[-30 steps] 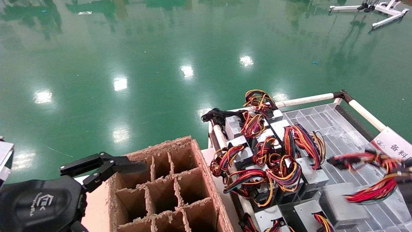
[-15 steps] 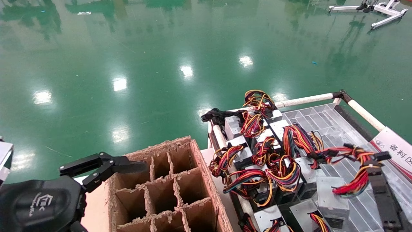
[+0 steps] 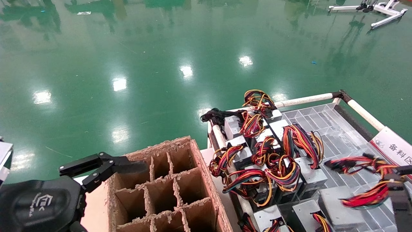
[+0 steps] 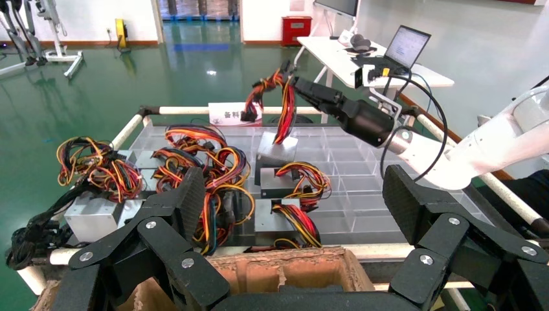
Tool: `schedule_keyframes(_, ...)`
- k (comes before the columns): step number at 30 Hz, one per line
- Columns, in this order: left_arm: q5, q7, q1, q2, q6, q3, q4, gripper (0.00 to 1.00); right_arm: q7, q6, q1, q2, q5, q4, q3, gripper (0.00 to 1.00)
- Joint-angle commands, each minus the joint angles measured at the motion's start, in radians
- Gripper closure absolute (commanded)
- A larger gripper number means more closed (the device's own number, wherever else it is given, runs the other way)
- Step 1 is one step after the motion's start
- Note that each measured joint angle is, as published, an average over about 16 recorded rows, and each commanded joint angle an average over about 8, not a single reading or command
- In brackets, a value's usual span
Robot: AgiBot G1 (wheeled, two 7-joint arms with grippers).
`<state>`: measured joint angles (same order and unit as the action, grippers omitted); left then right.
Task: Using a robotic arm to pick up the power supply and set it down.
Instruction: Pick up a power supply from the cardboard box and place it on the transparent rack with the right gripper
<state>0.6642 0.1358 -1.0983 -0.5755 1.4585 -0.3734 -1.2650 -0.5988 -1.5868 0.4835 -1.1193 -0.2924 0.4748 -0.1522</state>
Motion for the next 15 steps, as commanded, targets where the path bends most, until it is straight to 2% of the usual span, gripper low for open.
schedule_keyframes(1,0.0,0.0,0.0,0.0,0.0,0.0,0.0,0.0,-0.023,0.002,0.002,-0.011,-0.004,0.015,0.013,1.0)
schedule_keyframes(9,0.0,0.0,0.0,0.0,0.0,0.0,0.0,0.0,-0.098,0.007,0.113,-0.047,0.059,-0.048,-0.001,1.0)
schedule_keyframes(15,0.0,0.0,0.0,0.0,0.0,0.0,0.0,0.0,-0.134,0.007,0.14,-0.078,0.07,-0.12,0.002,1.0)
